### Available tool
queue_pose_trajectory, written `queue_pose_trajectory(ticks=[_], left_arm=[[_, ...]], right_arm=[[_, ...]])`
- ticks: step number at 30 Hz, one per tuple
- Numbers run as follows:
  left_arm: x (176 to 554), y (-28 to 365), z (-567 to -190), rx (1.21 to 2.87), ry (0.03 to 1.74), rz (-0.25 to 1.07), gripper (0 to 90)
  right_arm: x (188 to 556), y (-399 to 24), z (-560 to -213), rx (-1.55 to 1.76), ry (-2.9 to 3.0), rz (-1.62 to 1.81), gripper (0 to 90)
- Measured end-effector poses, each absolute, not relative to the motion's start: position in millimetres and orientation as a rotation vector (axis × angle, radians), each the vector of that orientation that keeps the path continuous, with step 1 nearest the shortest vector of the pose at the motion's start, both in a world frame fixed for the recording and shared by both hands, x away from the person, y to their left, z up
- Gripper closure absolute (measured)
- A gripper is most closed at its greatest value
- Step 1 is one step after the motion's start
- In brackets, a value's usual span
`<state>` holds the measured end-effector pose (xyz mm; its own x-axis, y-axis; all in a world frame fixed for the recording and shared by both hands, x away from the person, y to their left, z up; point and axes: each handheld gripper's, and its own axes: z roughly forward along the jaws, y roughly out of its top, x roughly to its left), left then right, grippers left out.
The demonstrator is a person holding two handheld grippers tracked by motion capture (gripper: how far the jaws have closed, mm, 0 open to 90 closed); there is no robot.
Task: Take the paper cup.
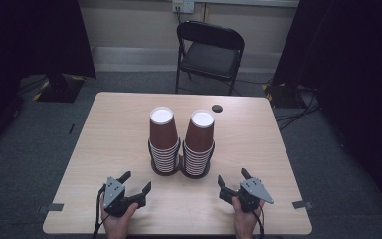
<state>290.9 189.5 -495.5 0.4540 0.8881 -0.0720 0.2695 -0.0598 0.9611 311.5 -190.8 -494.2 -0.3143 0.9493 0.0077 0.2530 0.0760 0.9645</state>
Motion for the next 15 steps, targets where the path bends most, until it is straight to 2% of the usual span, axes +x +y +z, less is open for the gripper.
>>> queue_pose_trajectory(ticks=[4,15], left_arm=[[291.3,190.2,-491.9,1.556,1.030,0.659,17.5],[288.6,177.6,-481.3,1.583,0.989,0.661,20.5]], right_arm=[[310.4,-189.9,-494.3,1.189,1.664,1.276,13.2],[309.6,-192.6,-494.6,1.206,1.645,1.316,13.3]])
